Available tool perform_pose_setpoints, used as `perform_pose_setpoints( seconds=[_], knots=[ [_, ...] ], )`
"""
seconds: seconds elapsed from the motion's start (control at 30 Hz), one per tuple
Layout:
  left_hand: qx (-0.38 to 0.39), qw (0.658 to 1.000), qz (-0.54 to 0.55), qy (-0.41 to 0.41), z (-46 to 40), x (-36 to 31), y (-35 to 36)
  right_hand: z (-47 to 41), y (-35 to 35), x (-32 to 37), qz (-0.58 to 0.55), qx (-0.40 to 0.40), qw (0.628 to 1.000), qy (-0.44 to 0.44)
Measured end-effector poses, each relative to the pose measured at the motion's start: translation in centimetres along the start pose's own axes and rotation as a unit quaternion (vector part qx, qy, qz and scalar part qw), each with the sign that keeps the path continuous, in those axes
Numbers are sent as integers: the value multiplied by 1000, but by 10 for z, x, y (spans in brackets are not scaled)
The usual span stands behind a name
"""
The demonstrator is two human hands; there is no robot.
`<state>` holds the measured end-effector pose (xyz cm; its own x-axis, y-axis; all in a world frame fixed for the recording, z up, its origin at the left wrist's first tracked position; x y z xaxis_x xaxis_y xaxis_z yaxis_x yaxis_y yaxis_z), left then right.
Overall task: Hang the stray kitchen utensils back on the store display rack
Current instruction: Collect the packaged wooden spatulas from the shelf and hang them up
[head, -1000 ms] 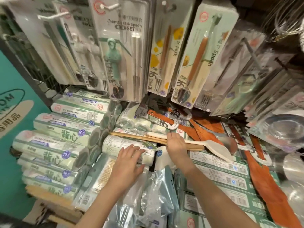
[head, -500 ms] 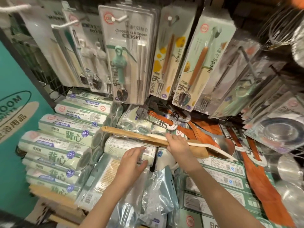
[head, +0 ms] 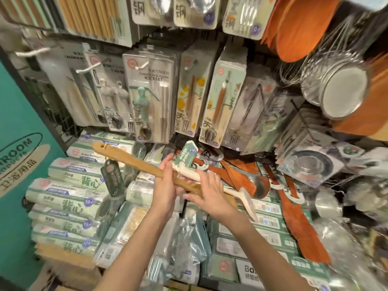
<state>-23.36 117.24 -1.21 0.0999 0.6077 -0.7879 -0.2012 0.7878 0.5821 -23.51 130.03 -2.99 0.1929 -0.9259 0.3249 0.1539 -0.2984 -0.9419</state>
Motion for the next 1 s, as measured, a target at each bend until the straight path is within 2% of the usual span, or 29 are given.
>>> perform_pose_setpoints(
  seconds=[0.1, 0.23, 0.4, 0.53, 0.67, 1.0],
  knots=[
    [38, 999, -8, 26, 8, -19, 7, 10, -31, -3, -84, -55, 995, 26],
    [68, 992, -83, 68, 21, -33, 21, 25, -77, -1, -197, -121, 973, 29],
    [81, 989, -78, 91, 41, -44, 53, 57, -144, 6, -245, -192, 950, 20],
    [144, 972, -154, 102, 66, -47, 90, 86, -193, 6, -275, -234, 932, 29],
    [229, 944, -206, 117, 86, -52, 130, 120, -239, 12, -349, -284, 893, -4],
    [253, 913, -304, 103, 103, -36, 198, 191, -361, -9, -302, -368, 878, -45]
  ],
)
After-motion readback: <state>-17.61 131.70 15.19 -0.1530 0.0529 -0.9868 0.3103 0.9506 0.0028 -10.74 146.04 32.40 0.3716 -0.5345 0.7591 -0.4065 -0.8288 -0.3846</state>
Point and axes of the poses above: each hand's wrist, its own z-axis away from the middle knuckle, its own y-axis out of the palm, x = y × z, the point moved 7 cm from there along -z, towards the middle knuckle, and after that the axes turned 9 degrees about z, right-handed, at the moved point
